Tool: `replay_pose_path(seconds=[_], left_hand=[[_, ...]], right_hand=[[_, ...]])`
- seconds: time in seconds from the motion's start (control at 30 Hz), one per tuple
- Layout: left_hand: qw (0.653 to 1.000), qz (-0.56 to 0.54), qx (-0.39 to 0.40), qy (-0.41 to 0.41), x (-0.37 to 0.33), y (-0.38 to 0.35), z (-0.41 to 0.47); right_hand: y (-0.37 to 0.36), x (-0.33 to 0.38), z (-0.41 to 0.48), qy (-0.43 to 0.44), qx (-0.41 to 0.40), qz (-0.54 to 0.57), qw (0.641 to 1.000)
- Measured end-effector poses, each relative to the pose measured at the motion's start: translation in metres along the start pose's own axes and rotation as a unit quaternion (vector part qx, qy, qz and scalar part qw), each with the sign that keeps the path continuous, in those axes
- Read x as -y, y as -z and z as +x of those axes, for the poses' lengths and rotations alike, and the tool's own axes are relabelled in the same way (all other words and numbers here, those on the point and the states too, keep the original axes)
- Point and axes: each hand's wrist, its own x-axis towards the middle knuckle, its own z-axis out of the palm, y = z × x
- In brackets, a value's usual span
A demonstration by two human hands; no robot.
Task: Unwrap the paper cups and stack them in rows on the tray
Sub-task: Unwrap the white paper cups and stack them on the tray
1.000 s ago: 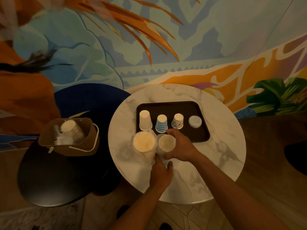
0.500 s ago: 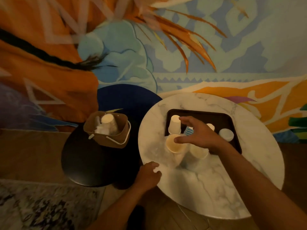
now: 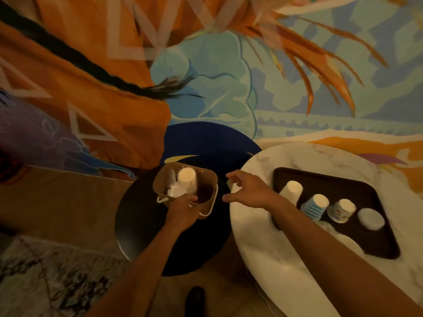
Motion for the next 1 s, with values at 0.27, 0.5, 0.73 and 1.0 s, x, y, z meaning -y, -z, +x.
replay_pose_path(seconds=[0.27, 0.5, 0.73, 1.0], left_hand=[[0.996, 0.080, 0.022, -0.018, 0.020, 0.065, 0.115], [0.982, 0.176, 0.048, -0.057, 0.037, 0.065, 0.179], [0.975, 0.170, 0.138, -0.030, 0.038, 0.054, 0.214], [0.983, 0.100, 0.152, -0.014, 0.053, 0.043, 0.231]], right_hand=[[-0.061, 0.042, 0.109, -0.066, 0.023, 0.009, 0.998], [-0.112, 0.046, 0.166, -0.129, 0.012, -0.014, 0.991], [-0.138, 0.034, 0.203, -0.166, 0.008, -0.045, 0.985], [-0.157, 0.031, 0.215, -0.188, -0.059, -0.014, 0.980]])
